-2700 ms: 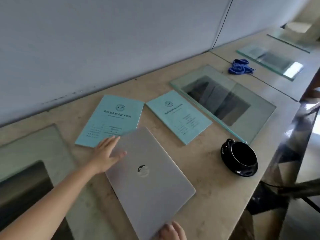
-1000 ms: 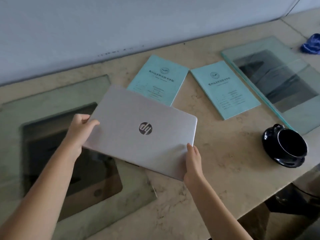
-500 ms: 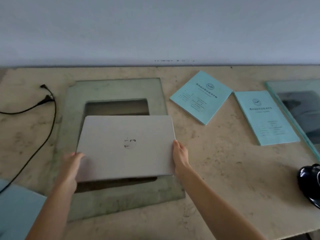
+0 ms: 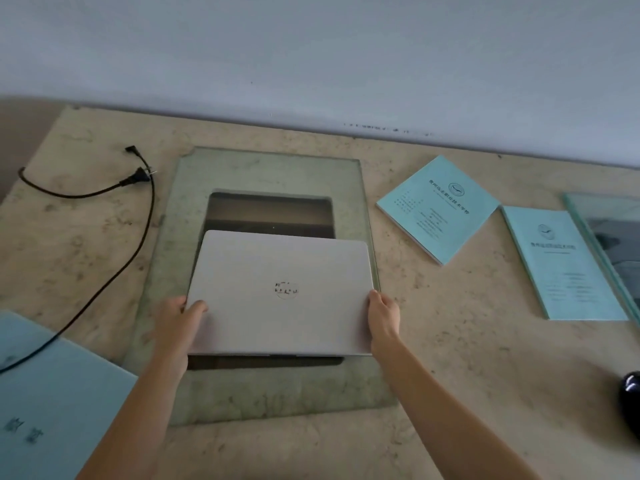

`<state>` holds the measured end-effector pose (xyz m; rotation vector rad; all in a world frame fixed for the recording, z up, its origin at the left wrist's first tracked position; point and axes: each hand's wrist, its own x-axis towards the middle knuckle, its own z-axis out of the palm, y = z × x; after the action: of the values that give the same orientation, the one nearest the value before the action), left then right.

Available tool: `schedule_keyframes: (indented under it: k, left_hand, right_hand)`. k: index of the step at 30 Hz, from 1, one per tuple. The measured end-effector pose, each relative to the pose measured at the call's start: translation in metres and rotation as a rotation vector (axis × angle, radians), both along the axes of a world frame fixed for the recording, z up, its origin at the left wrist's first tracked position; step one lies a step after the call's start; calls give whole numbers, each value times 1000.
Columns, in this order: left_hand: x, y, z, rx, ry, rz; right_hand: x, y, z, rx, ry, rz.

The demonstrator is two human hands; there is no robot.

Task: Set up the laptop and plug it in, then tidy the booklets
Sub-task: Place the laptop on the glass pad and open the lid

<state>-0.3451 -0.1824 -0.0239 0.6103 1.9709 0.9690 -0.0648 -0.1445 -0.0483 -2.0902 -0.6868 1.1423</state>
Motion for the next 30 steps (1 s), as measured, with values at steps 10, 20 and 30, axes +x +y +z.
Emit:
schedule_keyframes:
  k: [10,20,30]
  left_hand:
    - [5,-4,-1,14,24,-5]
    - [-12,-10,-19,14,43,34]
    - [-13,-14,-14,56,58,33]
  right_hand:
    - [2,-5,0,102,-155,114]
    - [-10,-4,4,94,-138,146]
    - [-22,-8,-5,84,-196,204]
